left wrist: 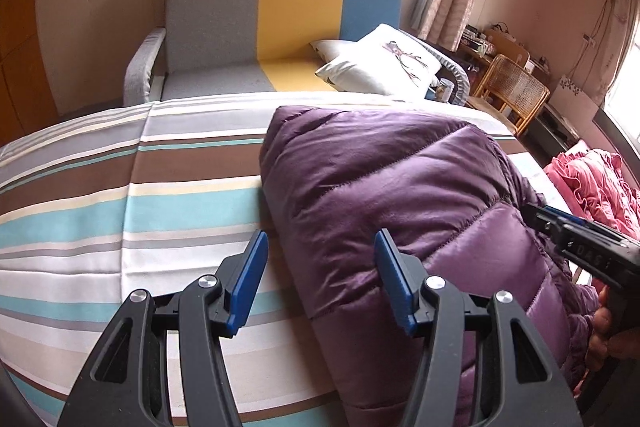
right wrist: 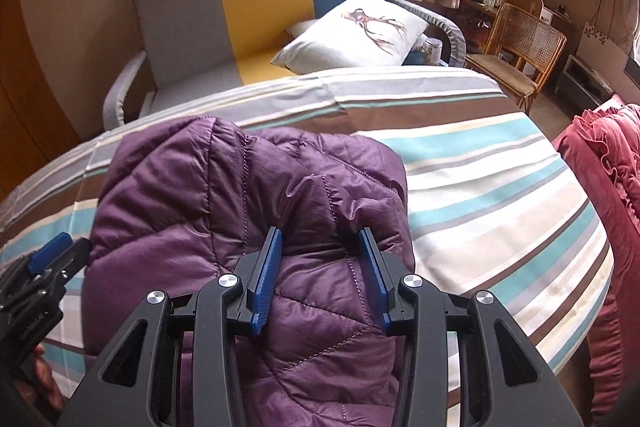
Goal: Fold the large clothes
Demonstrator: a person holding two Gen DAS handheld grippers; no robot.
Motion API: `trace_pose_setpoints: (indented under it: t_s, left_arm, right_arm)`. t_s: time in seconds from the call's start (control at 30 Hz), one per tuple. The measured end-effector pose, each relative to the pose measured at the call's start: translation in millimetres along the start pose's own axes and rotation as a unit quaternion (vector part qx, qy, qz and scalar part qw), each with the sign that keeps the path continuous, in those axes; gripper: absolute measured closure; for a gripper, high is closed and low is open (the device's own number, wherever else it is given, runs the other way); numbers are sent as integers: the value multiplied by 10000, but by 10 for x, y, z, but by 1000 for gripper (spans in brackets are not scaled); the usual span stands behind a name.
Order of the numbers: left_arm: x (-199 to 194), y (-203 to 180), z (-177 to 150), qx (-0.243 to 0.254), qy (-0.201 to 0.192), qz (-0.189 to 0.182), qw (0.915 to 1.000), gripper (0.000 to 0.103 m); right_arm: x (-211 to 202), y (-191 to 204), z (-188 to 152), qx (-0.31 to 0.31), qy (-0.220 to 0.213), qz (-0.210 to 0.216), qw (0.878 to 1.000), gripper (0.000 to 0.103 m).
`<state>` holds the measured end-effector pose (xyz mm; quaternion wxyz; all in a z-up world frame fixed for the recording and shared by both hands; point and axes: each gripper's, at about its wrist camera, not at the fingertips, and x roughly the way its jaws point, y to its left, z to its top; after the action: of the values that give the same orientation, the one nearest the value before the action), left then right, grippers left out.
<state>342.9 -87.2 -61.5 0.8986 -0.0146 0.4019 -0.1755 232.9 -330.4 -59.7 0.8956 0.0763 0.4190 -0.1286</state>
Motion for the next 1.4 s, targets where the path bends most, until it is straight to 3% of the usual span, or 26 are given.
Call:
trace_pose_setpoints:
  t_s: [0.33,0.53,0.9,0.93,1.07,1.13,1.2,1.4]
  left_arm:
    - [83,-67,63,37,55,-90,9999,47]
    - [173,-191,24,210,136,-133,9996,47]
    - [333,-308,-113,332,169,-95,9993,47]
    - [324,-309,-112,338,153,-99,9993,46]
    - [260,-267,-94,323,67,-21,9995,32]
    - [235,-225,-93,278,49,-41,9996,27]
    - [198,-166,-104,201,17,-40,9998,20]
    - [142,25,-176,-88,127,-271,9995,20]
  right_arm:
    - [270,-92,-93,-107,342,-330,9988,63]
    - [458,-225,-192,66,546,-239,9982,63]
    - [571,-281,-332,157,346,-345,9987,64]
    - [562,-289,-334,191,320,-325,9988,63]
    - [538,-388,-383,408,286,-401,9980,37]
    - [535,-456,-382,522,311,-367,9975,32]
    - [536,-492,-377,558,326,-314,9974,30]
    - [508,-505,-362,519,285,-197,9980,30]
